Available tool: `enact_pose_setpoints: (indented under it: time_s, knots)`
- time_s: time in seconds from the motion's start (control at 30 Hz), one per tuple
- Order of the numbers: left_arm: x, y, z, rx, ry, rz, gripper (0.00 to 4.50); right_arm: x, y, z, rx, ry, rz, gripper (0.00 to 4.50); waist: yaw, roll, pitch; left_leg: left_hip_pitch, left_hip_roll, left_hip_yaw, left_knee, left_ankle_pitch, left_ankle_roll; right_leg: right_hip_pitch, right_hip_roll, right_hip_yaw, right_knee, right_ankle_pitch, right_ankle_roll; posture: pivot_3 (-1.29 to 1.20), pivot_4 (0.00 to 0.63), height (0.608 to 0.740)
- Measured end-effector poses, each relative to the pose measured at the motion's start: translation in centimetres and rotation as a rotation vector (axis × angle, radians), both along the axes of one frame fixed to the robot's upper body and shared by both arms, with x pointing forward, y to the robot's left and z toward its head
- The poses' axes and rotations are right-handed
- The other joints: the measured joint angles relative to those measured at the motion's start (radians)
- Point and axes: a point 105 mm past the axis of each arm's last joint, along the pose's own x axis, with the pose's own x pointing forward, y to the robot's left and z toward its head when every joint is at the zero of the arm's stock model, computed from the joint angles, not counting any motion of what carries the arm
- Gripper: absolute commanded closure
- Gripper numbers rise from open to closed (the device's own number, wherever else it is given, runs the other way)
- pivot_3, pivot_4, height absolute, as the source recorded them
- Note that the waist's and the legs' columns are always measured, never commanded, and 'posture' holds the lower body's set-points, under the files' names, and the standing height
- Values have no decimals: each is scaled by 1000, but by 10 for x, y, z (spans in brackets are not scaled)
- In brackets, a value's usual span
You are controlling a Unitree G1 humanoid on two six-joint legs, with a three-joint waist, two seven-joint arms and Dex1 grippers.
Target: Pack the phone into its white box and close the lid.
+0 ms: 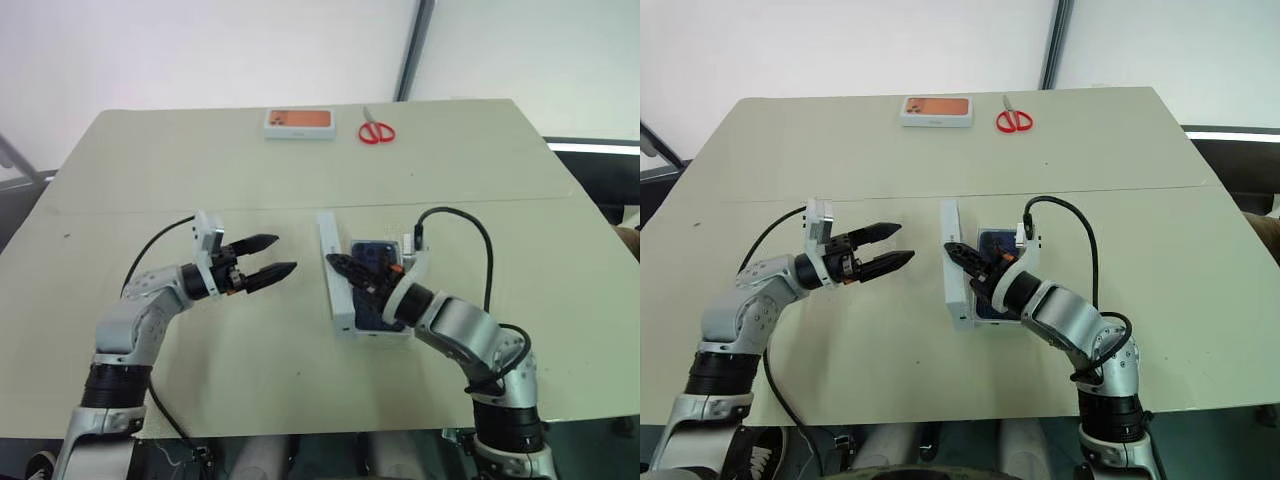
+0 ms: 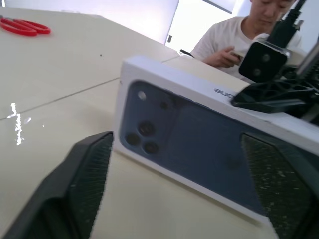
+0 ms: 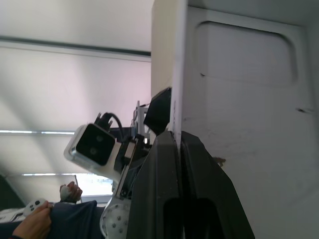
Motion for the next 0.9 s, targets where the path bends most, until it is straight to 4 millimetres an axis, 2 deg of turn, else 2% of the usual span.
enact_pose_setpoints:
  time_s: [0.1,0.2,0.4,0.47,0.53,0.7,0.73,0.83,0.9]
  knots:
    - [-5,-6,-10,1,29,-17,2803,2,1,-2,4,-9,-6,4500,0,0,0,0,0,0,0,0,0,0,0,0,0,0,0,0,150,740]
    - [-6,-13,-13,1,27,-28,4341,4,-1,-3,-2,-23,-22,4500,4,0,0,0,0,0,0,0,0,0,0,0,0,0,0,0,150,740]
    - [-1,-36,-17,-24,12,-34,4437,4,-5,-5,-14,-52,-30,4500,5,0,0,0,0,0,1,0,0,1,0,0,-1,0,0,0,150,740]
    - [0,-46,-18,-35,12,-49,4500,4,-7,-5,-16,-58,-30,3881,5,0,0,0,0,0,1,0,0,1,0,0,-1,0,0,0,150,740]
    - [0,-52,-20,-42,22,-57,4500,3,-10,-10,-29,-47,-38,3065,4,0,0,0,0,0,0,0,0,1,0,0,-1,0,0,0,150,740]
    - [3,-64,-29,-65,43,-63,4500,3,-17,-16,-52,-34,-73,371,4,0,0,0,0,0,0,0,0,1,0,0,-1,0,0,0,150,740]
    - [3,-68,-28,-67,39,-73,4500,3,-21,-15,-81,-55,-80,90,6,-1,0,0,0,0,1,0,0,1,0,-1,-1,0,0,0,150,740]
    - [3,-79,-26,-75,24,-100,4500,5,-38,-9,-191,-140,-124,90,8,-1,0,0,-1,-1,1,0,0,2,0,-2,-2,0,0,0,150,740]
    - [3,-86,-24,-91,23,-112,4500,10,-61,-1,-283,-215,-188,90,9,-1,0,0,-1,-1,1,0,1,3,0,-2,-3,0,0,0,150,740]
